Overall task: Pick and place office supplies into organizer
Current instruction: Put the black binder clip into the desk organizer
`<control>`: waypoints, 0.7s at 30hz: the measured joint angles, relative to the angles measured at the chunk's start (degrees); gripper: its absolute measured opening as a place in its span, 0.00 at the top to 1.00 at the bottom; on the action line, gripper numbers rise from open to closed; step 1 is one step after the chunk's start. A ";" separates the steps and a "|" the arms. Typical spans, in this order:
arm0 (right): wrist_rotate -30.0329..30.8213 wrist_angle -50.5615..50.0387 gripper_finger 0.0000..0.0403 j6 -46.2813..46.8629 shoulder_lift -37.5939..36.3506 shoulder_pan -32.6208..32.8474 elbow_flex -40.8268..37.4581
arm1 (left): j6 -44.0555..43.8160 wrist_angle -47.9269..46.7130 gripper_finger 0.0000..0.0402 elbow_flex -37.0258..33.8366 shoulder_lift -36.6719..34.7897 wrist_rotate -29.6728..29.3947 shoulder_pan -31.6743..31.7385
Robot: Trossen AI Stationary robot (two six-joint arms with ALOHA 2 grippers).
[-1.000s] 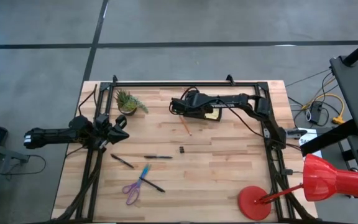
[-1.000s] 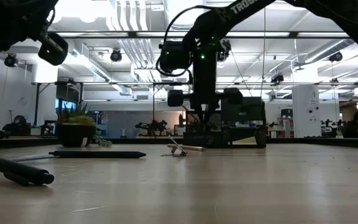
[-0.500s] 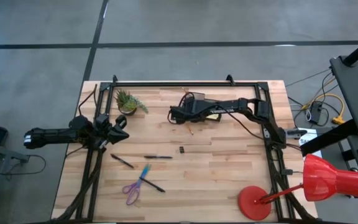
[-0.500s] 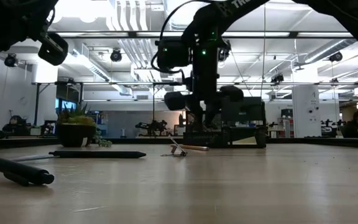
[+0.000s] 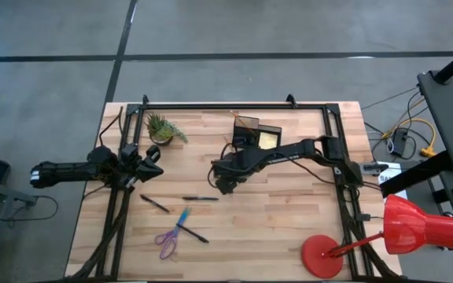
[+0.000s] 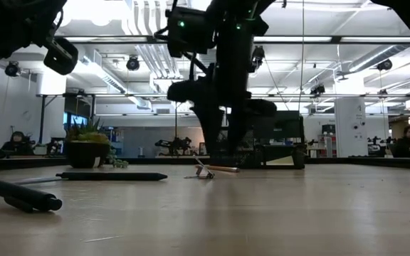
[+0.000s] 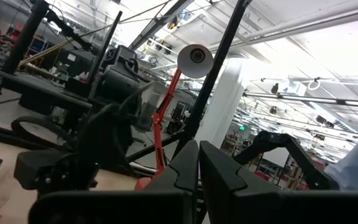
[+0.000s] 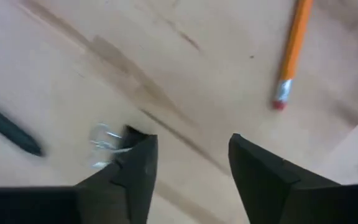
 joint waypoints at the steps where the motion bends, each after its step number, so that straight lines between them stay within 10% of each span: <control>1: -0.50 -0.18 0.50 1.69 0.00 0.19 0.47 | 0.00 0.03 1.00 -0.01 0.00 -0.01 -0.02; 21: 3.43 6.78 0.46 3.97 0.67 5.97 2.86 | 0.01 0.00 1.00 0.00 0.00 -0.01 -0.02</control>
